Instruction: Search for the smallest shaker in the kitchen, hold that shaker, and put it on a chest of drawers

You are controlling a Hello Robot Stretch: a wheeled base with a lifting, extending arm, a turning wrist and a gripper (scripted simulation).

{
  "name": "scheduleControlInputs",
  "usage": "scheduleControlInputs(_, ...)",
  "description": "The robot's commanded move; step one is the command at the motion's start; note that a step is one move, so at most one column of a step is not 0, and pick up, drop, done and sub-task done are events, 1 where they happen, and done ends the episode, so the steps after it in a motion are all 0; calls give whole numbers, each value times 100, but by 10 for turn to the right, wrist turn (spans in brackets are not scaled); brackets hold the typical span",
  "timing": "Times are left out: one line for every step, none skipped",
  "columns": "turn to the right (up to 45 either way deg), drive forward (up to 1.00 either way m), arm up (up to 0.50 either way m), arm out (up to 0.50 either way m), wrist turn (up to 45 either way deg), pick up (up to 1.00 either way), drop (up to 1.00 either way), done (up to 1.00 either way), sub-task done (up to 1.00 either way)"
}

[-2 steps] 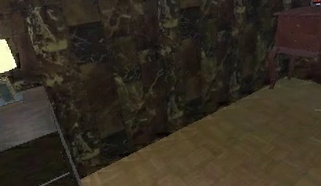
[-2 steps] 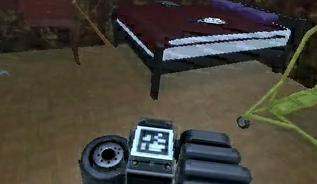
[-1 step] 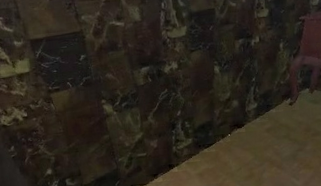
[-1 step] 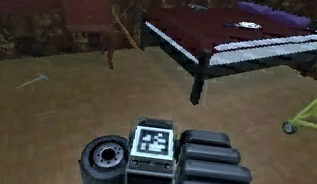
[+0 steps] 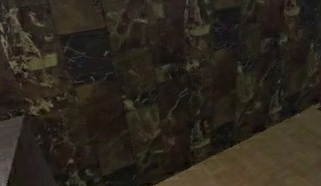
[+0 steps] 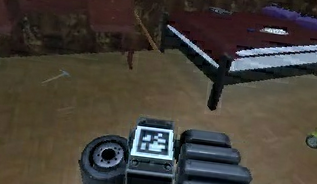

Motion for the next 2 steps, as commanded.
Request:
scheduleControlInputs(0,75,0,0,0,0,0,0,0)
scheduleControlInputs(450,0,0,0,0,0,0,0,0)
